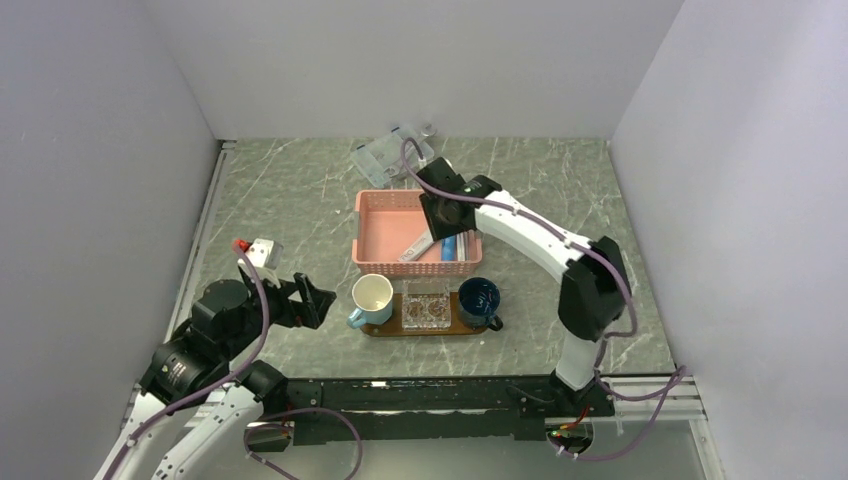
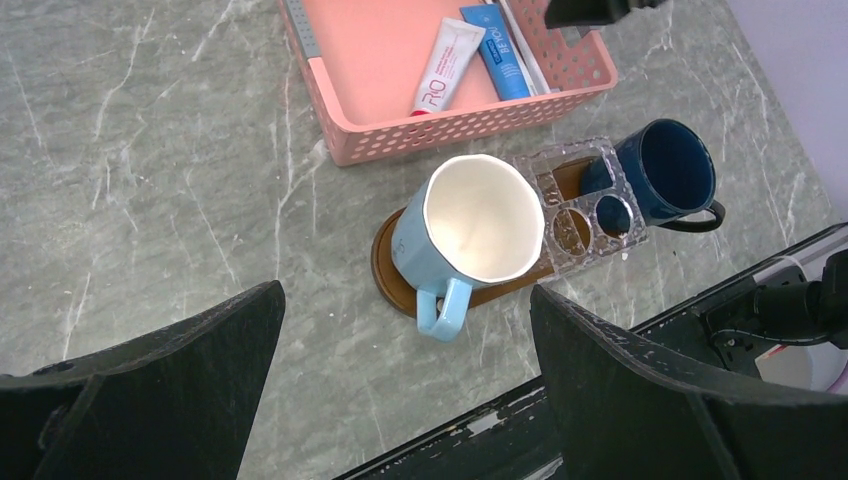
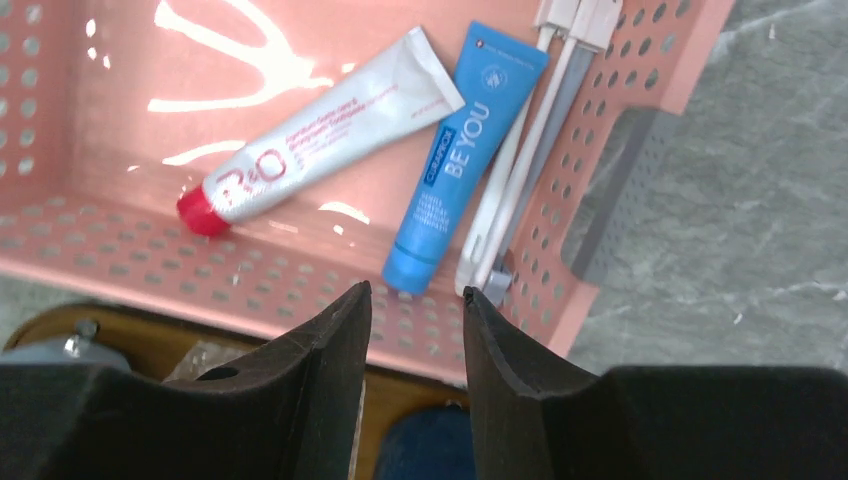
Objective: Prepare toiletry sets of a toothbrush and toothpaste on the tray
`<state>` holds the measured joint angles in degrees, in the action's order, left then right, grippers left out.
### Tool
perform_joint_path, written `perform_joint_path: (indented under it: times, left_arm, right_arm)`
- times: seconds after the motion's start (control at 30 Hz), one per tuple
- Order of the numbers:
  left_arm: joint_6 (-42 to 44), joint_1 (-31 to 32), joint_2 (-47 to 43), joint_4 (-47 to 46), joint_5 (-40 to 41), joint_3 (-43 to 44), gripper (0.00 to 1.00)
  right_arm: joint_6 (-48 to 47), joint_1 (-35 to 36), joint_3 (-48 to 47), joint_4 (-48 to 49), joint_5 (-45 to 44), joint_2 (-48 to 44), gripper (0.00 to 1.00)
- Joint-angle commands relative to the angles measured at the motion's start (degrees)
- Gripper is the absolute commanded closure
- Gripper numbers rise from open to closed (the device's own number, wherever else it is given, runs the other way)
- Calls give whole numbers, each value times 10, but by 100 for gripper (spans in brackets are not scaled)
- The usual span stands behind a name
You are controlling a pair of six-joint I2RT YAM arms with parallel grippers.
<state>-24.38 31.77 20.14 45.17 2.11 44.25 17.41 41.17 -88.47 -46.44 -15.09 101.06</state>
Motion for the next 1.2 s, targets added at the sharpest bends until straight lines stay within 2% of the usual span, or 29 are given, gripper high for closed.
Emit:
perform_joint_path:
  times: [0.0, 0.27, 0.4, 0.57, 0.97, 1.17]
  left_arm:
    - [14, -3, 15, -27, -16, -2, 1]
    - [14, -2, 38, -24, -16, 0, 1]
    - [14, -3, 42, -23, -13, 1, 1]
    - [14, -2, 46, -21, -12, 2, 1]
    - [10, -3, 42, -18, -2, 2, 1]
    - [10, -3, 47, -17, -2, 3, 1]
  right_arm:
    - [28, -21, -52, 16, 15, 58, 57]
    - [74, -53, -75, 40, 40, 135, 50]
    - [93, -58, -91, 27, 17, 164, 44]
    - [115, -64, -92, 30, 15, 184, 41]
    - [153, -83, -103, 38, 31, 219, 41]
    - [158, -88, -107, 49, 62, 236, 47]
